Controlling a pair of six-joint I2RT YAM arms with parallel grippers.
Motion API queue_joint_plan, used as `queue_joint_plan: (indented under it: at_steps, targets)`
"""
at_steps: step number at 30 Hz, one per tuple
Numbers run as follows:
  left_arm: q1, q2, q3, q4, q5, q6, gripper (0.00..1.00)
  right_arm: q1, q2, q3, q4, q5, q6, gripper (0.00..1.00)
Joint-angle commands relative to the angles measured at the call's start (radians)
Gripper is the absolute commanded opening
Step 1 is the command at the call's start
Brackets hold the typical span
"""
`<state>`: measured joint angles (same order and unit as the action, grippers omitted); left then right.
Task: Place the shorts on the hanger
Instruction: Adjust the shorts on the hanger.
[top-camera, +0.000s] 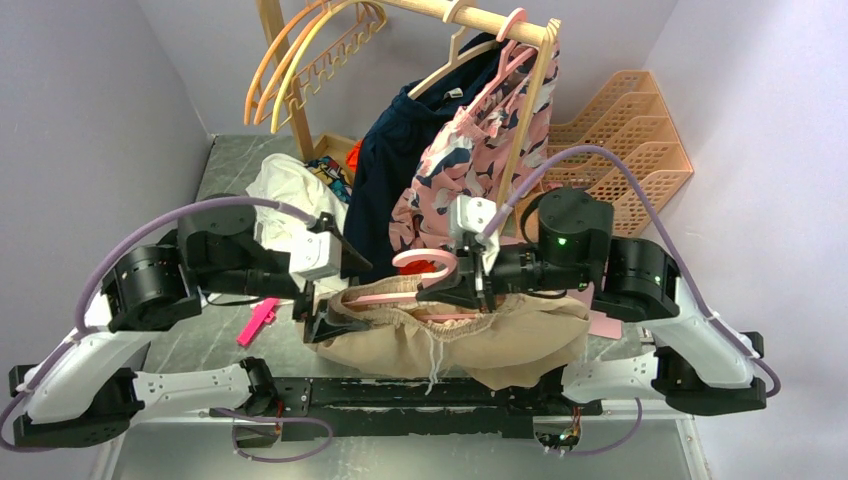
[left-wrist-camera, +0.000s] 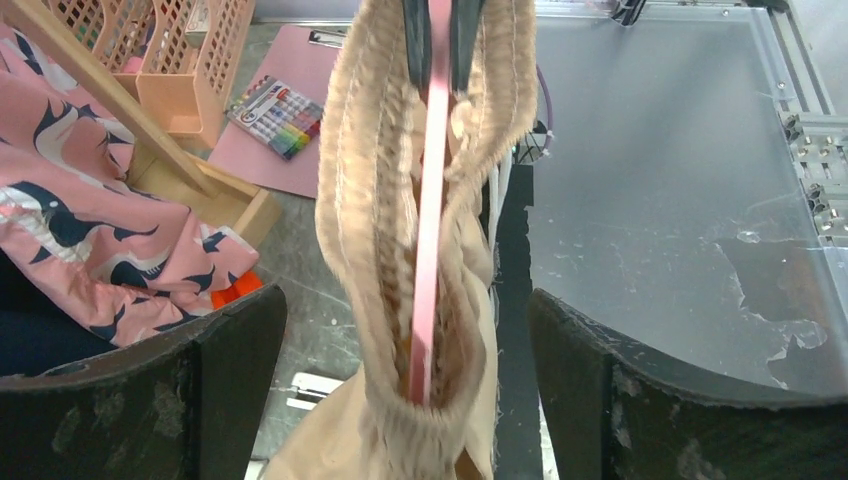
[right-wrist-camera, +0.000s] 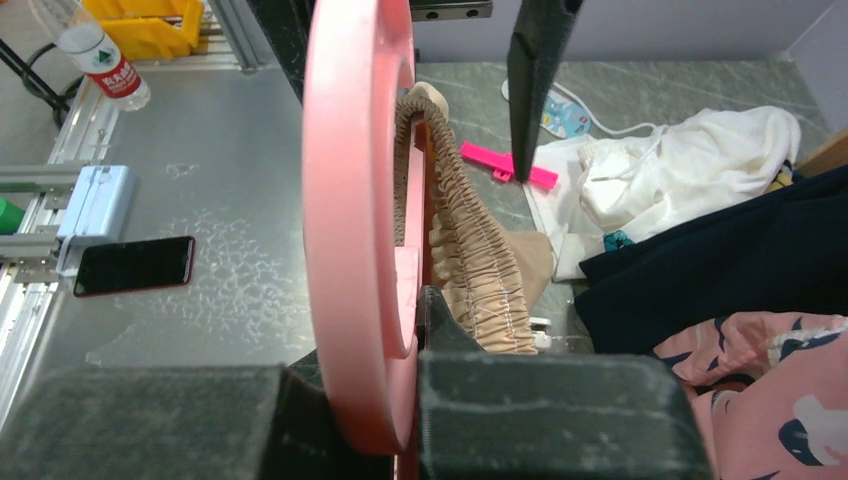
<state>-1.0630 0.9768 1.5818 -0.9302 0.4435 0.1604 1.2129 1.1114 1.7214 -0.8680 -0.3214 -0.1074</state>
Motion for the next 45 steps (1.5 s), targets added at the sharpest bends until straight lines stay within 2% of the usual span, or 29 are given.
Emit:
queue_joint_plan:
  at_steps: [1, 8, 14, 17, 20, 25, 29, 33, 36, 45]
  targets:
    - [0.001, -0.071, -0.053, 0.010, 0.006, -0.008, 0.94, 0.002, -0.063, -0.021, 0.107, 0.015, 0.022, 0.00]
    - [0.002, -0.160, -0.083, 0.024, -0.051, -0.046, 0.98, 0.003, -0.071, -0.029, 0.112, 0.008, 0.028, 0.00]
    - [0.001, -0.117, -0.068, 0.024, -0.038, -0.043, 0.96, 0.003, -0.071, -0.035, 0.133, -0.005, 0.031, 0.00]
    - [0.001, -0.090, -0.054, 0.020, -0.028, -0.032, 0.92, 0.003, -0.072, -0.040, 0.139, -0.003, 0.033, 0.00]
    - [0.001, -0.062, -0.036, 0.011, -0.025, -0.021, 0.84, 0.003, -0.076, -0.042, 0.144, -0.003, 0.035, 0.00]
    - [0.001, -0.030, -0.017, 0.005, -0.015, -0.007, 0.66, 0.003, -0.082, -0.050, 0.147, -0.001, 0.034, 0.00]
    - [0.001, -0.021, -0.009, 0.006, -0.010, -0.006, 0.45, 0.002, -0.089, -0.059, 0.148, -0.001, 0.032, 0.00]
    - [0.001, -0.017, -0.009, 0.001, -0.010, -0.006, 0.29, 0.003, -0.096, -0.064, 0.150, 0.000, 0.032, 0.00]
    - [0.001, -0.016, -0.015, 0.000, -0.014, -0.009, 0.08, 0.002, -0.101, -0.067, 0.151, 0.001, 0.034, 0.00]
    - [0.001, -0.054, -0.066, 0.075, -0.089, -0.039, 0.07, 0.003, -0.109, -0.084, 0.157, 0.010, 0.047, 0.00]
